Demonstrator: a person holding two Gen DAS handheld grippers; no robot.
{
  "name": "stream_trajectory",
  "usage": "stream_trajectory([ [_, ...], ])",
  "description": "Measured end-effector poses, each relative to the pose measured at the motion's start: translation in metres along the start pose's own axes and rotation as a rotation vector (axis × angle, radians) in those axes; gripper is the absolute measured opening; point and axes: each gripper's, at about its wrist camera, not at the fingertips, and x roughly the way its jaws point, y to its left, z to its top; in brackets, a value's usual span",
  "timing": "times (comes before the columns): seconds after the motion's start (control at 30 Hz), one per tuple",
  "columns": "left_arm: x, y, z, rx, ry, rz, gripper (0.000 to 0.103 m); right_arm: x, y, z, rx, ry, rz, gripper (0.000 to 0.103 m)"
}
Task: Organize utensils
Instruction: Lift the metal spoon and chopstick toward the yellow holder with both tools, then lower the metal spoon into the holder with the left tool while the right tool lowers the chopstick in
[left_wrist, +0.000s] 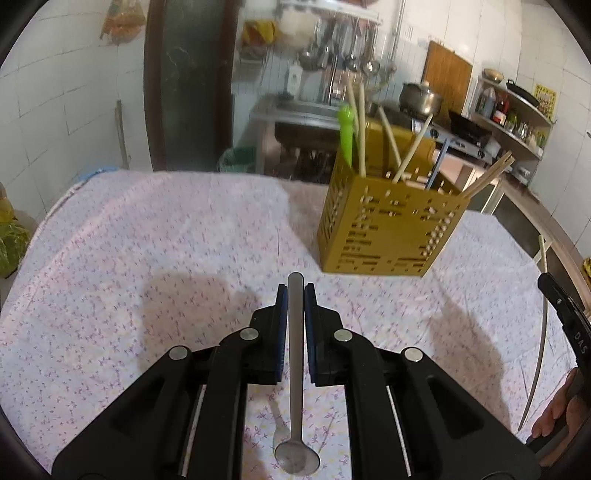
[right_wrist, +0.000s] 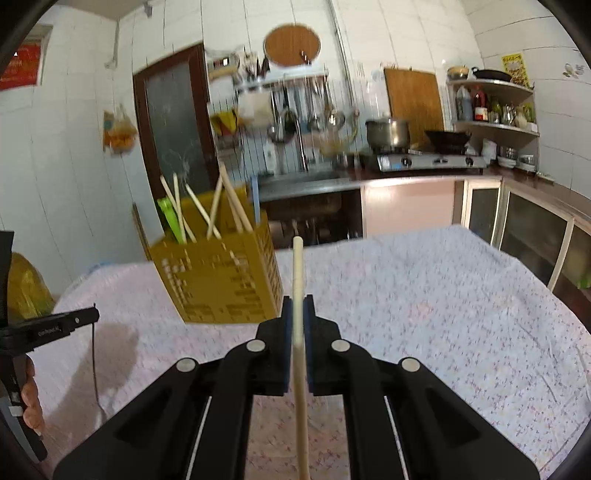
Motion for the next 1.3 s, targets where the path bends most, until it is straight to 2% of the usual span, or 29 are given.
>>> stream_trajectory([
  [0.2, -0.02, -0.009, 0.001, 0.019, -0.08, -0.001, 0.007, -0.025, 0.003, 0.006, -0.002, -0.163, 0.022, 0.006],
  [0.33, -0.024, -0.012, -0.001, 0.028, -0.088, -0.002, 0.007, -0.036, 0.008, 0.008, -0.028, -0.231, 0.021, 0.006],
  [1.17, -0.04, -0.02, -0.004, 0.072, -0.169, 0.014, 0.007, -0.038, 0.009, 0.003, -0.063, -0.217, -0.008, 0.006],
  [1.3, -0.052, -0.026, 0.001, 0.087, -0.2, 0.014, 0.006, -0.045, 0.014, 0.013, -0.064, -0.234, -0.007, 0.006],
])
